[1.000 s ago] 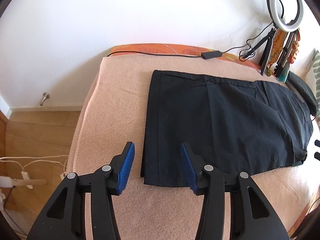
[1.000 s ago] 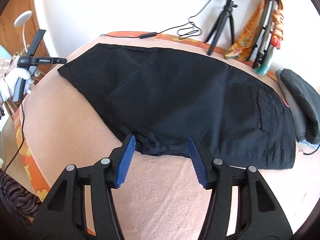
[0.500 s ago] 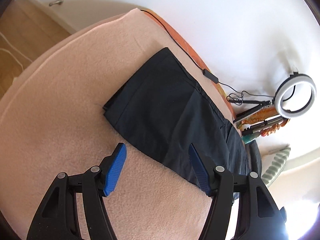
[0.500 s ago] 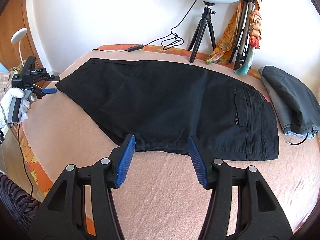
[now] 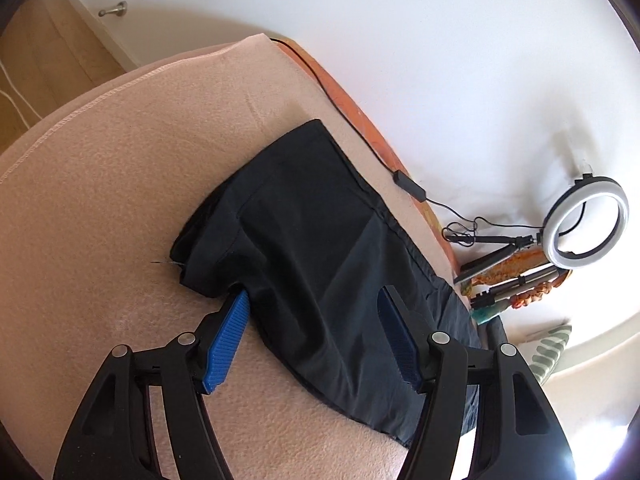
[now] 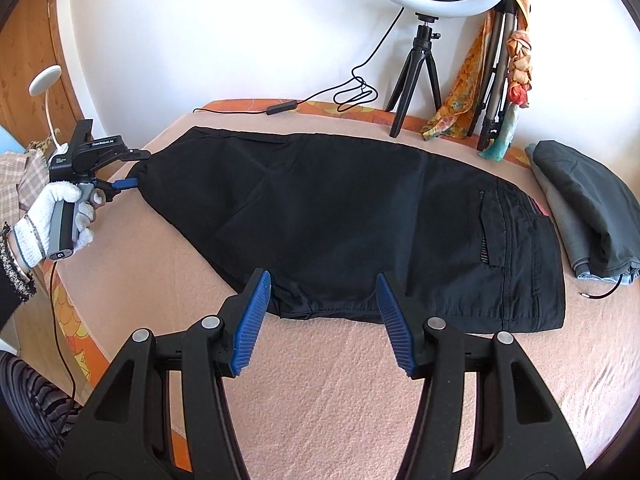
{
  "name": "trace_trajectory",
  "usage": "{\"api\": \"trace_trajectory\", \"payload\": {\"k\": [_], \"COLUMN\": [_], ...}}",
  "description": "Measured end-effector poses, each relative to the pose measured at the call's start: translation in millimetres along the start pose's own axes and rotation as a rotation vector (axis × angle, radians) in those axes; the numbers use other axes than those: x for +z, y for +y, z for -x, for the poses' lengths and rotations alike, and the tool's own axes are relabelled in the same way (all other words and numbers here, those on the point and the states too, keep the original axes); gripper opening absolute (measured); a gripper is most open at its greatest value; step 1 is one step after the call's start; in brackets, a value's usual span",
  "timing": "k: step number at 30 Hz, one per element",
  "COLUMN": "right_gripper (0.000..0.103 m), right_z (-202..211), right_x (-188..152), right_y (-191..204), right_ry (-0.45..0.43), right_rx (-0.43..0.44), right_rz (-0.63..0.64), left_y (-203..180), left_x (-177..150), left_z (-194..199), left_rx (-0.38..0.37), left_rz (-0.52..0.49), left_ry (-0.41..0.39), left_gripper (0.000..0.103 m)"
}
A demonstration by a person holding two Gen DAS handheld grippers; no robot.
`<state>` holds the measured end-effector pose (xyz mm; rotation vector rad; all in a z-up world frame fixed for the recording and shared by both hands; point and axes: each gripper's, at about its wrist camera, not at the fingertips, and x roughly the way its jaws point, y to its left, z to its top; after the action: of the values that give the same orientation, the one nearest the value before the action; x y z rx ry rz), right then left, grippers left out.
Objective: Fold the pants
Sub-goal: 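Grasp the trouser leg hem with the left tool and lift it, then fold the held leg hem over toward the waistband with the left tool, release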
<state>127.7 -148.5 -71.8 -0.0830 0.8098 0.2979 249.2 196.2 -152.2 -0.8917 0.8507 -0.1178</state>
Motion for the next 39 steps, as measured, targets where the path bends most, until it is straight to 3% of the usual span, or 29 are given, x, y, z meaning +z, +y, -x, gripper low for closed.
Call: {"api": "trace_trajectory", "payload": {"k": [3,7,11,16,19,22,25,27,29,32,39], "right_gripper": [0.057,0.057,0.057,0.057,0.057,0.057,0.057,0.057,0.057,0.057,0.057], "right_z": [-0.5,-2.8,0.5,-0.7,-3.0,-5.5,-8.0,-10.3,-12.2,-10.6,-13.0], "right_x": [0.0,-1.4,-1.0,0.7,2.9,4.6,3.7,2.3,1.3,1.8,4.4], "right_y": [1.7,2.1,0.5,-5.4,-4.1,-0.2,2.9,3.9,4.9,5.7,-1.6], "right_ry": [-0.001,0.008,-0.002,-0.003,-0.001,0.000,0.004,0.011,0.019,0.013,0.012], "right_rx": [0.000,-0.007,-0.017,-0.009,-0.007,-0.004,-0.005,-0.001,-0.003,-0.005,0.016], "right_rz": [0.011,0.018,0.017,-0.023,-0.030,-0.022,-0.006,-0.001,0.005,0.014,-0.034], "left_y": [-3.6,6.3,15.4,23.5,18.4,1.3,-7.9,-9.7,-3.4,-3.5,-79.8], "left_x": [-0.6,7.6,5.2,9.9,16.3,14.6,6.4,5.2,7.9,9.2,-19.8], "left_z": [-2.9,2.7,21.5,15.9,-1.1,-12.1,-16.9,-19.1,-17.4,-13.4,-16.3], "left_rx": [0.026,0.054,0.134,0.092,0.010,0.037,0.013,0.056,0.057,0.054,0.033], "left_rz": [-0.049,0.009,0.020,0.055,0.082,0.011,-0.046,-0.087,-0.068,-0.083,-0.400], "left_ry": [-0.001,-0.037,-0.098,-0.089,-0.080,-0.085,-0.074,-0.090,-0.119,-0.155,-0.150], "left_gripper": [0.064,0.064,0.064,0.064,0.065,0.064,0.050,0.026,0.011,0.007,0.005]}}
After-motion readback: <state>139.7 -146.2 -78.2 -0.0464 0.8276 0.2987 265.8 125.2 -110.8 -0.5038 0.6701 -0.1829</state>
